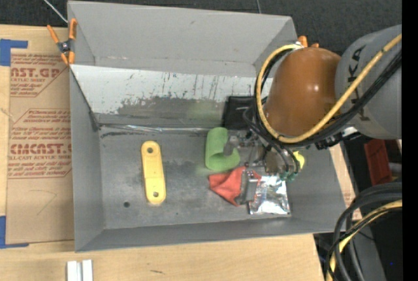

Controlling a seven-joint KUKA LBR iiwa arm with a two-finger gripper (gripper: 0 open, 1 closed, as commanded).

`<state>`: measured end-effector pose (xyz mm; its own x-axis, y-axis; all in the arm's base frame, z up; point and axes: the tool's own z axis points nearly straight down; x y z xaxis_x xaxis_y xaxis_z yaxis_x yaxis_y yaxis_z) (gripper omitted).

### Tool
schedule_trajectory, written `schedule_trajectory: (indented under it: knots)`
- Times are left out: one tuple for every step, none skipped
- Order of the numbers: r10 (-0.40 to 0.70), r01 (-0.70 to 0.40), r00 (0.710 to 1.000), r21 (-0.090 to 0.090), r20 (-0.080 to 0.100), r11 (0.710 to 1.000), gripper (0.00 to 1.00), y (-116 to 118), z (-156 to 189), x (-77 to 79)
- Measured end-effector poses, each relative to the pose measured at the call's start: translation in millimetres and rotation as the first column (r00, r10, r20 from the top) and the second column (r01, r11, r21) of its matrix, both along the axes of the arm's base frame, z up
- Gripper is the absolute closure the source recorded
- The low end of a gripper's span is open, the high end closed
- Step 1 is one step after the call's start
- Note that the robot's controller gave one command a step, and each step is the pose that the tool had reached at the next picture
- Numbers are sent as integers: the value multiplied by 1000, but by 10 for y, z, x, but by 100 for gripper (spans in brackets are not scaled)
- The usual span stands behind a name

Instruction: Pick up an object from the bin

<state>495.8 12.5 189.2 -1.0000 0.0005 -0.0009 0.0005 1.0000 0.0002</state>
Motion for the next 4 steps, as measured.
schedule_trajectory:
  knots:
    - [99,-99,995,0,-3,995,0,-328,-919,-98]
    - [187,-187,982,0,0,982,100,-506,-930,-117]
    - [187,-187,982,0,0,982,100,-505,-930,-117]
    - [230,-230,973,1,-4,973,100,-445,-136,-43]
